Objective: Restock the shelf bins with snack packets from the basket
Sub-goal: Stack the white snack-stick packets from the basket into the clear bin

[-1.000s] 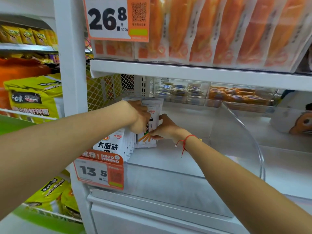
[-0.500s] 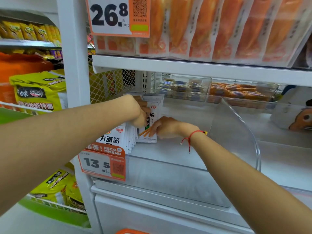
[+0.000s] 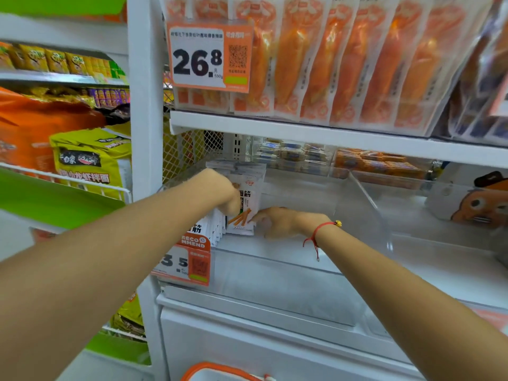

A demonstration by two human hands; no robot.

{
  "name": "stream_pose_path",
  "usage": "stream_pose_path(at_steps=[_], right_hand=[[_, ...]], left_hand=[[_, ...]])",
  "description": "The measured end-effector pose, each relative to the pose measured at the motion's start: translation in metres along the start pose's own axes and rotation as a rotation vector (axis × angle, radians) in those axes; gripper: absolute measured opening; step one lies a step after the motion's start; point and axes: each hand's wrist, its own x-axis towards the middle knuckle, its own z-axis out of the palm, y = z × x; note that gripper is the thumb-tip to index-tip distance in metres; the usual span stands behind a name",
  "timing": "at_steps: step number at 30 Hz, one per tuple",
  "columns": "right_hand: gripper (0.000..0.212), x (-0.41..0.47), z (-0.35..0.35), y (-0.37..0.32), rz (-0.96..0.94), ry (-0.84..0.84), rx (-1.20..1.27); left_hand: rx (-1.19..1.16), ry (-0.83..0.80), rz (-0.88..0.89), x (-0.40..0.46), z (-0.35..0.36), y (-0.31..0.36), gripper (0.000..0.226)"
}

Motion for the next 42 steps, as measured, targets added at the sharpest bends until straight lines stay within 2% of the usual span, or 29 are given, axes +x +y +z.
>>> stream_pose_path(at_steps=[5, 10, 13, 20, 27, 32, 34, 38, 42], right_hand=[[0.036, -0.058, -0.007, -0.009, -0.044, 0.280, 0.045], [0.018, -0.131, 0.003, -0.015, -0.136, 0.663, 0.156], [0.014, -0.172, 0.020, -0.016, -0.154, 0.676, 0.206], [0.015, -0.229, 0.107, 0.006, -0.058, 0.382, 0.360], [0.022, -0.235, 0.238, 0.029, 0.107, 0.090, 0.512], [0.023, -0.225, 0.336, 0.026, 0.208, -0.134, 0.534], [0.029, -0.223, 0.366, 0.016, 0.262, -0.153, 0.534], [0.052, -0.208, 0.398, -0.007, 0.435, 0.034, 0.362], [0.050, -0.194, 0.396, -0.022, 0.518, 0.022, 0.344]], left_hand=[[-0.339, 0.339, 0.145, -0.070, -0.002, 0.009, 0.052], [-0.595, 0.730, 0.055, -0.131, 0.014, 0.034, 0.038], [-0.750, 0.816, -0.037, -0.160, 0.037, 0.055, 0.029], [-1.087, 0.602, 0.042, -0.184, 0.128, 0.114, 0.021], [-1.155, 0.277, -0.017, -0.159, 0.259, 0.177, 0.025], [-1.041, -0.038, -0.100, -0.144, 0.345, 0.204, 0.037], [-0.996, -0.074, -0.135, -0.143, 0.367, 0.213, 0.044], [-1.011, 0.008, -0.240, -0.139, 0.392, 0.226, 0.059], [-1.052, -0.011, -0.422, -0.132, 0.391, 0.219, 0.053]])
